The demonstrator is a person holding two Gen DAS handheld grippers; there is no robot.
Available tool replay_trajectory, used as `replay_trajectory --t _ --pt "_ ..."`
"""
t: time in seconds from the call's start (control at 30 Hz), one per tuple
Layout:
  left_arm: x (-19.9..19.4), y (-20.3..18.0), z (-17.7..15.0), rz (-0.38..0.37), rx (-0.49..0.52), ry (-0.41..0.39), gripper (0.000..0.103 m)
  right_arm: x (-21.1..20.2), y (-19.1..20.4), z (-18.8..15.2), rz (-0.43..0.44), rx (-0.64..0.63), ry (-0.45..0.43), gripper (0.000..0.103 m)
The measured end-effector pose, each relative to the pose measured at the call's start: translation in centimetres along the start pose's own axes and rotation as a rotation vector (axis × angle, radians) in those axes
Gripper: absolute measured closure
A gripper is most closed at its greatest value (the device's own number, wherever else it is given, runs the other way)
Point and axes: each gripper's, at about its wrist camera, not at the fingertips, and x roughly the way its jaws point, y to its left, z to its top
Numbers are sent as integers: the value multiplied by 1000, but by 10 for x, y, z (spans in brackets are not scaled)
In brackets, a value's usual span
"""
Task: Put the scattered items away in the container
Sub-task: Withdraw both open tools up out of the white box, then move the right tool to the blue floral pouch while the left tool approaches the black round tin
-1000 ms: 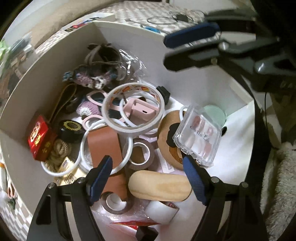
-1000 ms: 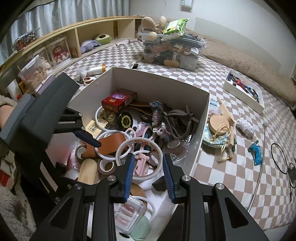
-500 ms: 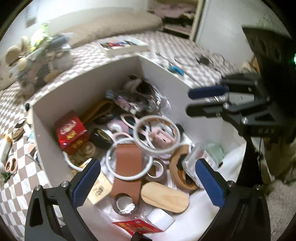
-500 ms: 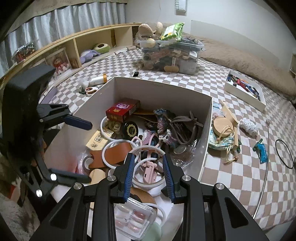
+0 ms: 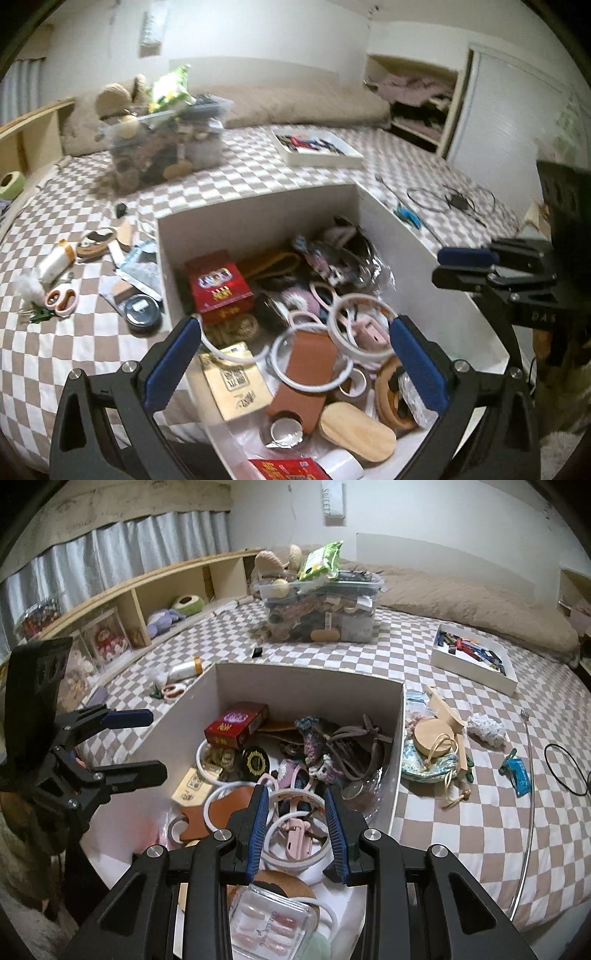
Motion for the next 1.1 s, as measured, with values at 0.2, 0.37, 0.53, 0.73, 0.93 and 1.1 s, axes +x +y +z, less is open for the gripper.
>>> replay_trajectory --t 0.2,0.37,0.53,0.73,0.93,1.1 --pt "-13 6 4 18 -52 -72 0 -10 2 1 -23 12 -77 17" --pt "-18 5 3 56 -59 -103 0 -11 2 -1 -86 7 -124 0" --pt "-18 2 -1 125 -44 -130 0 -10 -2 -3 -142 16 -156 0" --pt "-16 4 -3 155 -45 -137 0 -9 -9 -5 -141 39 -161 0" --pt "-12 12 -3 175 -62 -124 0 -10 -16 -5 -143 65 -185 0" --pt "-12 20 -3 200 -75 -123 0 -11 -23 -3 -146 87 -201 0"
